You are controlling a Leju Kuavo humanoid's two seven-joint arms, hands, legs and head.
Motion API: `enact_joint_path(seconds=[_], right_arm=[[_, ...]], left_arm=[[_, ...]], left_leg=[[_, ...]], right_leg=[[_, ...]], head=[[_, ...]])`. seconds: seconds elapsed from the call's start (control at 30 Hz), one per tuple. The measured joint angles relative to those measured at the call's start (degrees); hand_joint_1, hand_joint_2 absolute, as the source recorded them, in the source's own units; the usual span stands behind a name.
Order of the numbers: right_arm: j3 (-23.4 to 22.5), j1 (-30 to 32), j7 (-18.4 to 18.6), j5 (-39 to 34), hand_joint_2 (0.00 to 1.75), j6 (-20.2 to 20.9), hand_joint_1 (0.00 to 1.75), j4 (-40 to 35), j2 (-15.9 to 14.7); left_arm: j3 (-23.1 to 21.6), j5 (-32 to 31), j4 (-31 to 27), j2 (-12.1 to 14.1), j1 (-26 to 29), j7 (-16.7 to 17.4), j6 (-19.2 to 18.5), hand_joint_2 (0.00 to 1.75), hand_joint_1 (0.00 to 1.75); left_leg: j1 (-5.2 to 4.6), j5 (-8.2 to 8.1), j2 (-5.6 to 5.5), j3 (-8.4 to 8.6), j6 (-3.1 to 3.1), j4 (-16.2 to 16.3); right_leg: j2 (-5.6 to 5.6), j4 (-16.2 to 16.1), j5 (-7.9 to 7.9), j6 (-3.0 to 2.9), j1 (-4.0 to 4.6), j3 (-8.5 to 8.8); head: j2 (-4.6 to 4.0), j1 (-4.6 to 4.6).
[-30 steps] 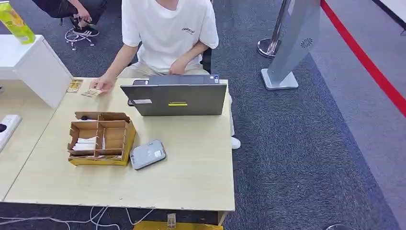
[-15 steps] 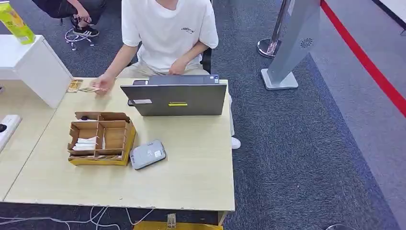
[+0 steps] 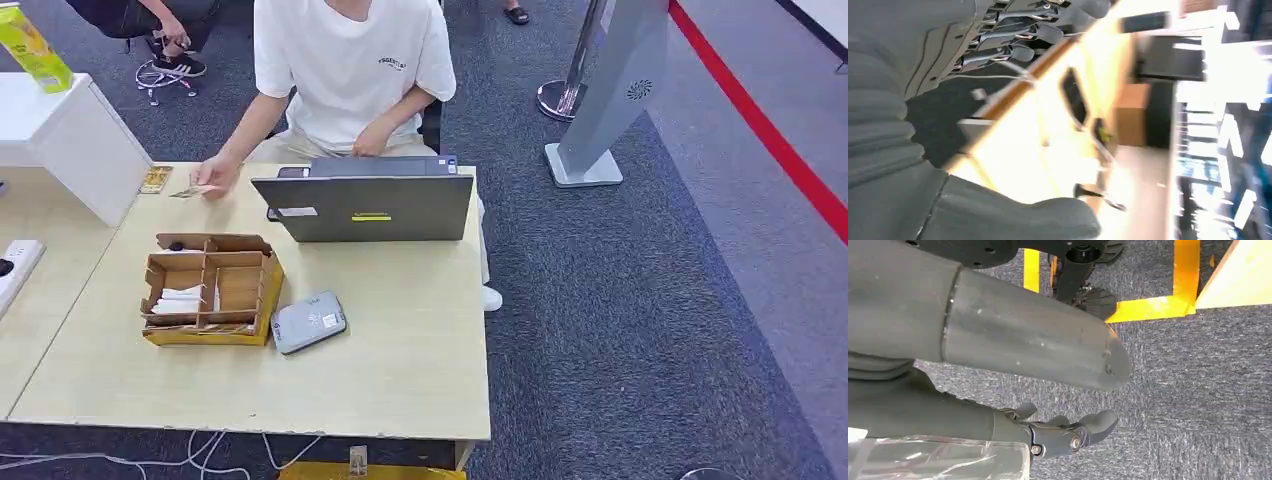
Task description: Pass the card to the sensor for recognition and then transmit it.
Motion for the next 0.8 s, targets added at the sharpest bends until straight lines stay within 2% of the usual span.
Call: enact_joint_path(seconds=[0.27,0.37,0.6,0.8], right_arm=[[-0.02,-0.71,0.7,1.81,0.0,0.74,0.0,0.17,0.17],[-0.02,-0.93,0.87,2.71,0.0,0.96,0.0,0.22,0.24],[-0.11,-1.4,1.29,3.63,0.0,1.29,0.0,0.24,0.39],[-0.81,-1.79,1.49,4.59,0.0,1.77,0.0,0.31,0.68]], left_arm=[[-5.85,-9.93,-12.16,2.34,-5.44,3.76,2.45,1.75,0.0],[-8.53,-14.93,-14.94,3.78,-7.15,5.9,2.66,1.75,0.0],[-15.56,-27.11,-15.77,7.21,-9.96,11.11,2.38,1.75,0.0],[-21.09,-36.72,-14.2,10.12,-11.98,15.8,2.58,1.75,0.0]], left_leg=[[0.04,0.05,0.06,-0.01,-0.04,0.0],[0.04,0.06,0.08,0.0,-0.05,0.0],[0.05,0.12,0.13,0.0,-0.08,0.0],[0.05,0.12,0.17,-0.01,-0.08,0.0]], right_leg=[[0.05,0.02,0.05,-0.07,0.02,0.01],[0.07,0.03,0.07,-0.09,0.02,-0.01],[0.13,0.04,0.1,-0.11,0.02,-0.04],[0.19,0.05,0.11,-0.1,0.02,-0.07]], head=[[0.0,-0.06],[0.0,-0.09],[0.0,-0.07],[0.0,-0.07]])
